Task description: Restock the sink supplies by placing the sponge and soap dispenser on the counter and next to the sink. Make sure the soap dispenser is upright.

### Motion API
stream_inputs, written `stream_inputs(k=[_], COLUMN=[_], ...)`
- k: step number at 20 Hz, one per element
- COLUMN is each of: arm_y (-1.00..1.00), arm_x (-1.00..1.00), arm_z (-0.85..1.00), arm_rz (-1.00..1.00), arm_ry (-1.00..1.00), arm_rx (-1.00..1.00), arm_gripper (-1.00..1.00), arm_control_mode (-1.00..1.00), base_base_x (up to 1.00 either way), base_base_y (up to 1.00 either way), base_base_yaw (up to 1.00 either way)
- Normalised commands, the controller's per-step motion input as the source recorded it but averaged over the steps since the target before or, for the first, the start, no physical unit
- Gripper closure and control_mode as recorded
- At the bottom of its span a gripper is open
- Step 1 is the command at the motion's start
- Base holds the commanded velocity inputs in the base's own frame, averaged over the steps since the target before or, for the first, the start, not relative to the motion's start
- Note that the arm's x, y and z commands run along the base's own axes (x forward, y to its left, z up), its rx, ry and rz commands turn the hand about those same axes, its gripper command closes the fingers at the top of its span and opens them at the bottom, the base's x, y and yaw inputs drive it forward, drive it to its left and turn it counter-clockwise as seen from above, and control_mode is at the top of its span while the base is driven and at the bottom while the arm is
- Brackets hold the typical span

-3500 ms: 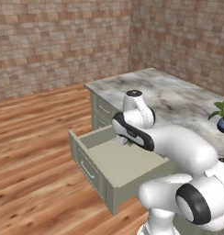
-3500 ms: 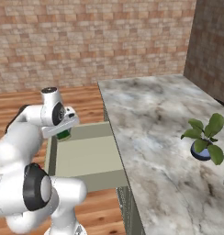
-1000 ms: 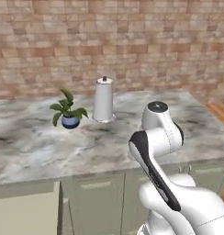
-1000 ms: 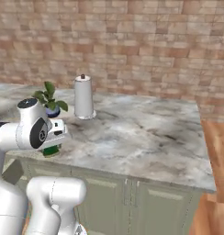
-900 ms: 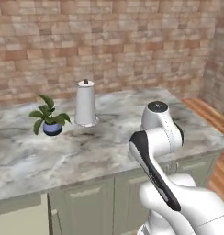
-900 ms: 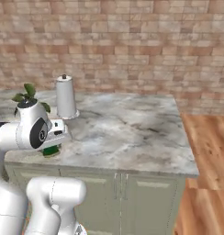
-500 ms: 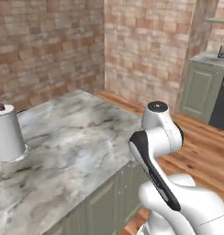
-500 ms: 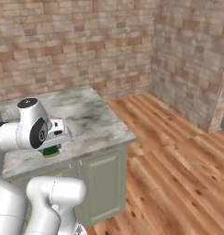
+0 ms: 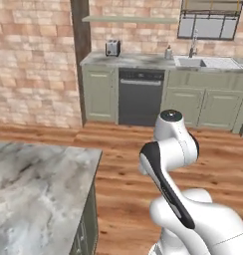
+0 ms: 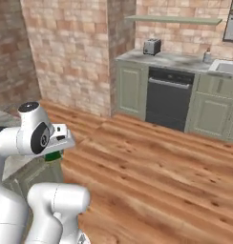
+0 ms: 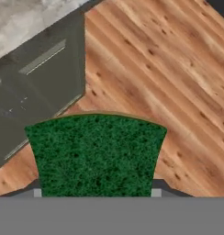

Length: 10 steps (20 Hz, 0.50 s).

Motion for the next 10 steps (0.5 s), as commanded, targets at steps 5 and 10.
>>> stream_inputs(k=[5, 10], arm_y=[0.0, 0.0], arm_x=[0.0, 0.0], arm_z=[0.0, 0.0], arm_rz=[0.0, 0.0], arm_ry=[0.0, 0.0], arm_rx=[0.0, 0.0], arm_gripper=[1.0, 1.0], arm_control_mode=[1.0, 1.0], base_base_x=[0.59, 0.9], base_base_y=[-0.73, -0.73], base_base_yaw=[-0.64, -0.42])
